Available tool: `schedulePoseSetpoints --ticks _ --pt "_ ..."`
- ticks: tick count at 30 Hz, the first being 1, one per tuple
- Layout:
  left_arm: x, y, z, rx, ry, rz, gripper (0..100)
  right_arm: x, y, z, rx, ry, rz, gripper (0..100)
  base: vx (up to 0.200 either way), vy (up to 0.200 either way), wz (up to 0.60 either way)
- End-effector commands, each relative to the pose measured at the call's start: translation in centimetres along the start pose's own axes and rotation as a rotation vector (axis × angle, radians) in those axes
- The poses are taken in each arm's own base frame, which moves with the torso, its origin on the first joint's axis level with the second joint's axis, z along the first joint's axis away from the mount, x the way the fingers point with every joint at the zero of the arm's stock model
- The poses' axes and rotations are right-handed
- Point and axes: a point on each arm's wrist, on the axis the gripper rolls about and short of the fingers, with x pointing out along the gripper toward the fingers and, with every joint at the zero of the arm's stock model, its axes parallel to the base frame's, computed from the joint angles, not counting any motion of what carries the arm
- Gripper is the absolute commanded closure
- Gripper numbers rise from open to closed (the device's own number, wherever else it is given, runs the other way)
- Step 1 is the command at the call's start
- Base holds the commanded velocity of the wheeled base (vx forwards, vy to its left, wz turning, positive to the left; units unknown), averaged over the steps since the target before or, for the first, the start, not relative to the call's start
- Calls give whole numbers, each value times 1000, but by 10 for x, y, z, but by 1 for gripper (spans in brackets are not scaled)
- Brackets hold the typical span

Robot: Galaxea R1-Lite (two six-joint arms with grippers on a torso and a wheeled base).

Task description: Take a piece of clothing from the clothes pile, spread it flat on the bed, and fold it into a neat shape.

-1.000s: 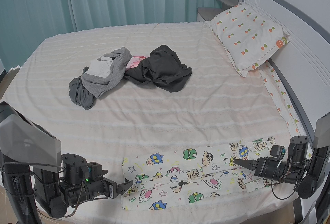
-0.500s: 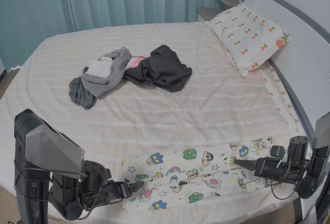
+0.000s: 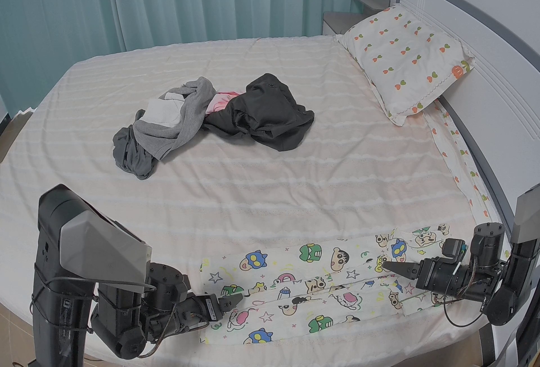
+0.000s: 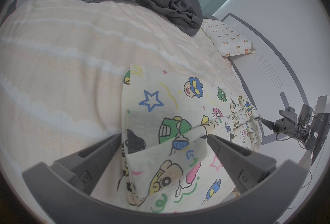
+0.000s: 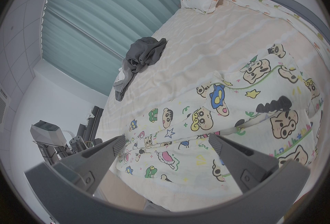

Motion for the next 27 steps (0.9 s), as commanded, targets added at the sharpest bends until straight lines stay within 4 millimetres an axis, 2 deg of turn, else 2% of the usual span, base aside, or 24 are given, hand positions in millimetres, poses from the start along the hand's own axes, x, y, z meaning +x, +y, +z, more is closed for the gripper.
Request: schedulePoseSetpoints --ticks 1,7,8,14,27 --pt "2 -2 -1 3 2 -9 0 -3 0 -2 1 3 -1 0 0 0 0" --pt "14 -2 -4 7 6 -13 0 -3 0 -2 1 3 -1 0 0 0 0" --pt "16 -2 -4 4 6 -13 100 -3 0 -2 1 3 -1 0 0 0 0" --pt "15 -2 -5 -30 8 -10 100 -3 0 -2 2 4 -1 0 0 0 0" --pt "-8 -6 5 -45 -34 -4 100 -8 1 5 8 -36 6 0 0 0 0"
